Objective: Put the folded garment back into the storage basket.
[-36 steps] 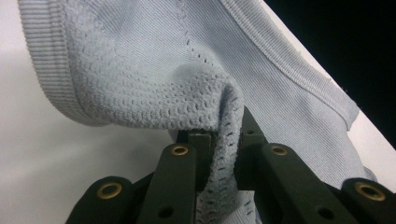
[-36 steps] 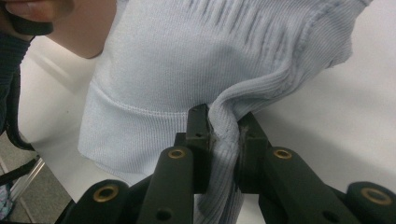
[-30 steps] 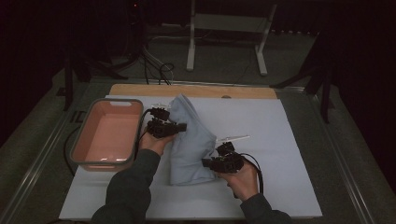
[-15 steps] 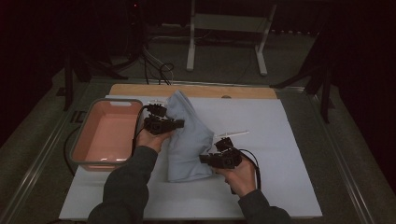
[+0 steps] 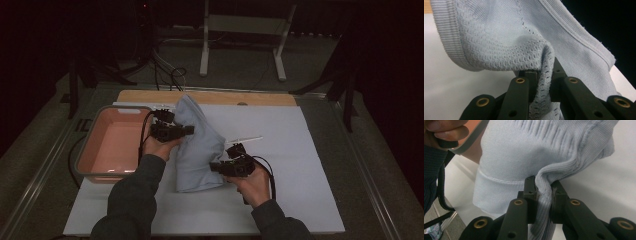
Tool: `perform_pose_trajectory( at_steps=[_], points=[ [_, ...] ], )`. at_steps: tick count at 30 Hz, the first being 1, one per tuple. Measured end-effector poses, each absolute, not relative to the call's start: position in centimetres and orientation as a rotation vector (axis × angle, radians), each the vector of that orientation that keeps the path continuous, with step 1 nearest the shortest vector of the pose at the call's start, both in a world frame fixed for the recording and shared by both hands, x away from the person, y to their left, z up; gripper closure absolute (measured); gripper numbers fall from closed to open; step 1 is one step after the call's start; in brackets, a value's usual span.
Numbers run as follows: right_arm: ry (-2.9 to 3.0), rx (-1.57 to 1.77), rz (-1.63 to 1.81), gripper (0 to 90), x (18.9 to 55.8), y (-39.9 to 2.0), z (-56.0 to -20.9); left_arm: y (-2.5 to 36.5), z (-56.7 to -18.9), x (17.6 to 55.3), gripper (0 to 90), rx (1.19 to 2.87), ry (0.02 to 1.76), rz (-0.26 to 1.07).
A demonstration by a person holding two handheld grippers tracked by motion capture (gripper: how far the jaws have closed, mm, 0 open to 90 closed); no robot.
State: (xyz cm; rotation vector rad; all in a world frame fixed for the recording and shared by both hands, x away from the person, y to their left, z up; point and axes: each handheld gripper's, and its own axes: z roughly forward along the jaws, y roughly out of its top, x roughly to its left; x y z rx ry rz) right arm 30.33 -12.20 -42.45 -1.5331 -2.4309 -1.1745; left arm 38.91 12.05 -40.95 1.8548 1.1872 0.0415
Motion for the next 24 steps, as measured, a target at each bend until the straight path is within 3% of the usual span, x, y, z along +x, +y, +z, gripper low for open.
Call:
perform_pose_trajectory(
  at_steps=[24],
  points=[
    [-2.406, -1.503, -1.205, 79.3, 31.5, -10.3, -41.6, 13.8, -40.0, 39.5, 82.6, 1.817, 1.203, 0.054]
  ],
)
